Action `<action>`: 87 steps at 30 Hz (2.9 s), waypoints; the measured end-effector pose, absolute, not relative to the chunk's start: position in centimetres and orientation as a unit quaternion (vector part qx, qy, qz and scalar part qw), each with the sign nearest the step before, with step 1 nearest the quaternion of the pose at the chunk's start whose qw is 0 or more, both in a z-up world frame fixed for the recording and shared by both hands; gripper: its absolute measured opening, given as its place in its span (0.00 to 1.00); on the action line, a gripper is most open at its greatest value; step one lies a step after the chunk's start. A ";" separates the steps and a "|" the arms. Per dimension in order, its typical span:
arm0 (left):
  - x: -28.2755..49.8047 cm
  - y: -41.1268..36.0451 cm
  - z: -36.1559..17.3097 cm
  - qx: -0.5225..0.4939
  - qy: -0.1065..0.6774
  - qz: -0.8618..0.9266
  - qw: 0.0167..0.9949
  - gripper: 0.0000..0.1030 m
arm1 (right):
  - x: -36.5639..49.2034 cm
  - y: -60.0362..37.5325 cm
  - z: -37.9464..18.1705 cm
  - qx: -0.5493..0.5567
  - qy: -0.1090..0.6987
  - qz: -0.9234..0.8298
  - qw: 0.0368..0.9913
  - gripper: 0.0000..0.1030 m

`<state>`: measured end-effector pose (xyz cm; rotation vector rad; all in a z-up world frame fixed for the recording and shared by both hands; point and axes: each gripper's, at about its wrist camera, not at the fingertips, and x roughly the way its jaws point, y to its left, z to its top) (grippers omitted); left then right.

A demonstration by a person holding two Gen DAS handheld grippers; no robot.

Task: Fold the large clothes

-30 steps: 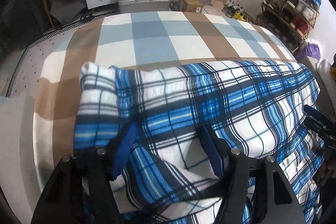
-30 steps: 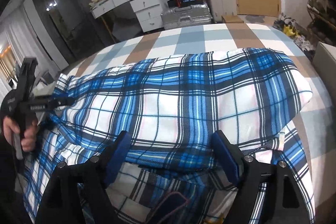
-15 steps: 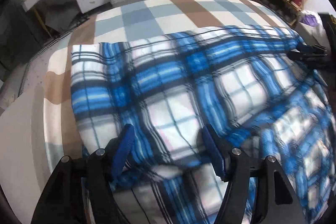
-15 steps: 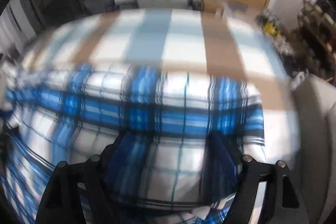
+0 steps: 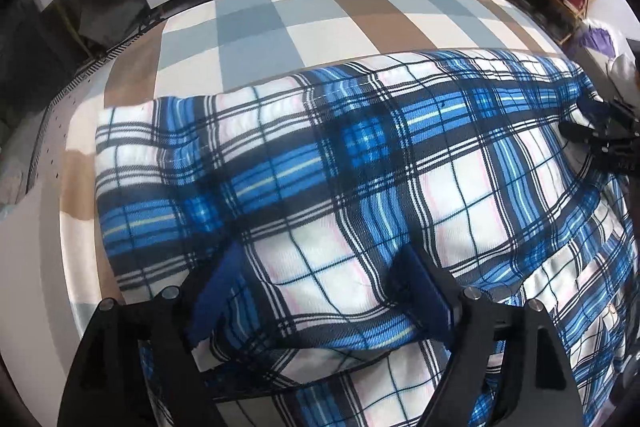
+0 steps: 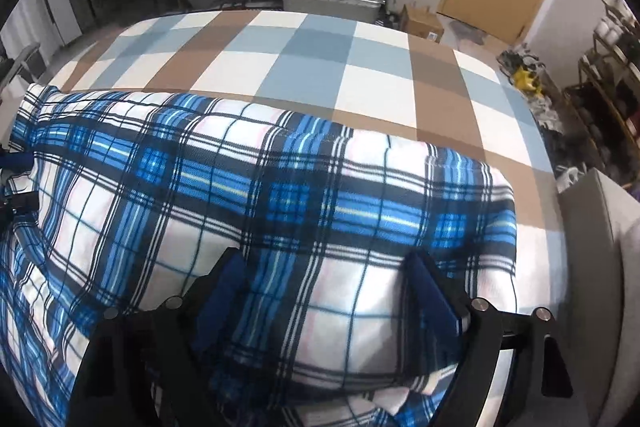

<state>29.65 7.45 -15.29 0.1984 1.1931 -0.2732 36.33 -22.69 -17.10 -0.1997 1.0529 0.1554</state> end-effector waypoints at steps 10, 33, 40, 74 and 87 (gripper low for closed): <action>35.0 8.0 -14.4 0.066 0.551 -0.096 0.826 0.85 | 42.4 -22.4 -17.2 -0.082 0.481 0.064 0.871 0.85; 8.6 6.6 -8.0 0.045 0.502 -0.186 0.844 0.84 | 16.3 -26.5 -10.4 0.009 0.451 0.176 0.875 0.74; 3.6 5.9 -5.6 0.008 0.434 -0.170 0.885 0.85 | 6.1 -19.4 -13.3 -0.070 0.432 0.270 0.857 0.74; 0.9 4.3 -9.6 -0.032 0.490 -0.181 0.852 0.85 | 1.5 -24.4 -13.3 -0.024 0.399 0.262 0.878 0.02; 0.3 5.1 -9.9 -0.042 0.494 -0.171 0.851 0.85 | -0.5 -19.1 -14.5 -0.062 0.390 0.289 0.872 0.56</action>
